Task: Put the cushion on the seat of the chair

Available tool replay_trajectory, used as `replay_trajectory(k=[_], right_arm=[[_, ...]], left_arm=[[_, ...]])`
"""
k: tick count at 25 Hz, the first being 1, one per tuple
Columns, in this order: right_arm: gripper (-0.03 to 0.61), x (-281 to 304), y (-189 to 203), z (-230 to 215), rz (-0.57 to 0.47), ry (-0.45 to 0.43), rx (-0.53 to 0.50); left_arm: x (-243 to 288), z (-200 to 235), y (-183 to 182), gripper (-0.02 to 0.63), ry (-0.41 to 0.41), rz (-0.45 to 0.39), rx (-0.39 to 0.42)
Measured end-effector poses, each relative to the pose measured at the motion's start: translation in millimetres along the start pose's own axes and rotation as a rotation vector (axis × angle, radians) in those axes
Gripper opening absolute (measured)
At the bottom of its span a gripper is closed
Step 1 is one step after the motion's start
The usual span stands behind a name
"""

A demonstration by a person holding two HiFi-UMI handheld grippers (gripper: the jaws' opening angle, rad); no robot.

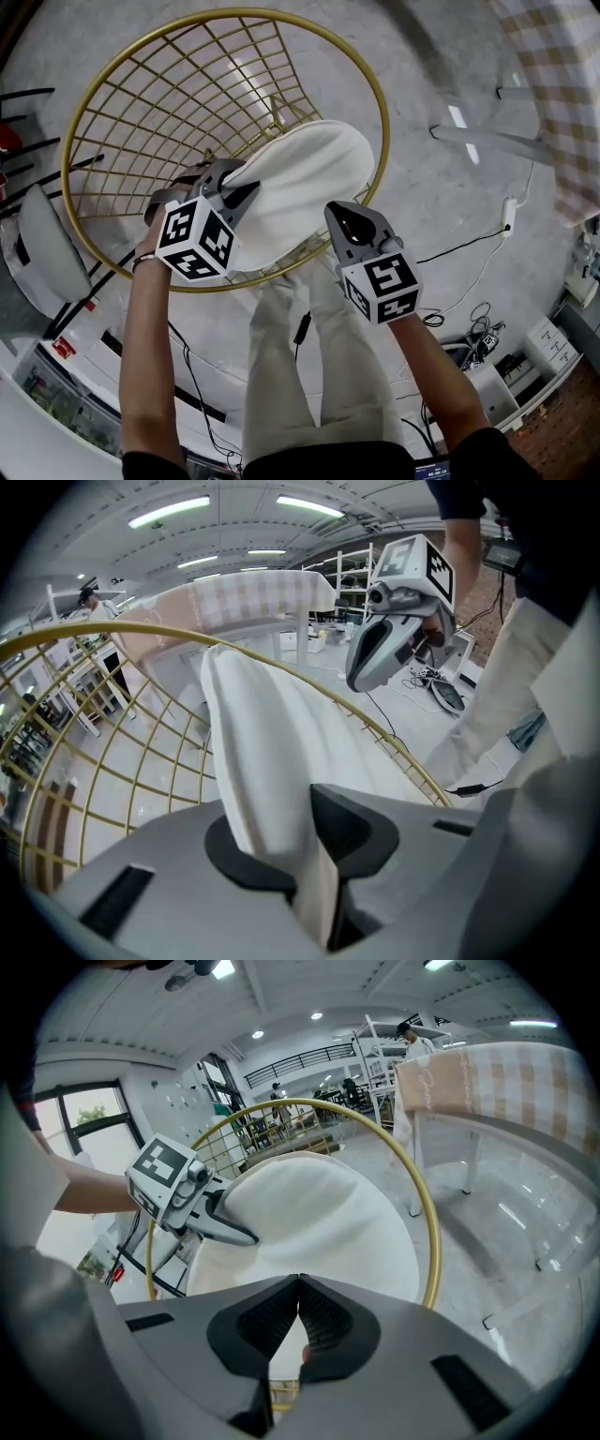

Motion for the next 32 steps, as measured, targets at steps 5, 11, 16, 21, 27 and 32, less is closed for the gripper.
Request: replay_trajectory(k=[5, 11, 16, 21, 27, 32], right_arm=[[0.018, 2.0, 0.1, 2.3, 0.0, 0.0, 0.005], [0.018, 12.3, 4.3, 0.1, 0.014, 0.013, -0.008], [0.018, 29.2, 1.6, 3.9, 0.024, 0.002, -0.032], [0.018, 52.7, -6.1, 18.1, 0.037, -0.036, -0.084], [0.018, 74.5, -6.3, 30.4, 0.066, -0.061, -0.107], [0.018, 84.4, -7.5, 36.6, 0.072, -0.069, -0.119]], left_arm=[[6.2, -0.1, -2.2, 0.083, 0.012, 0.008, 0.008], [17.1, 1.8, -1.2, 0.083, 0.013, 0.024, 0.005], [20.8, 3.6, -0.3, 0.084, 0.017, 0.029, 0.001], [22.8, 4.2, 0.9, 0.084, 0.016, 0.033, -0.004], [24.3, 5.1, 1.4, 0.084, 0.022, 0.033, -0.004], [25.5, 4.8, 2.3, 0.084, 0.02, 0.031, 0.0]])
Point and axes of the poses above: the fingertips, and each gripper's own axes: x forward along the fingers, z to its left, y out of its underside, the point moved 7 cm from there along -x, backward along the fingers, and after that the axes turned 4 degrees about -x, right-handed, at the moved point
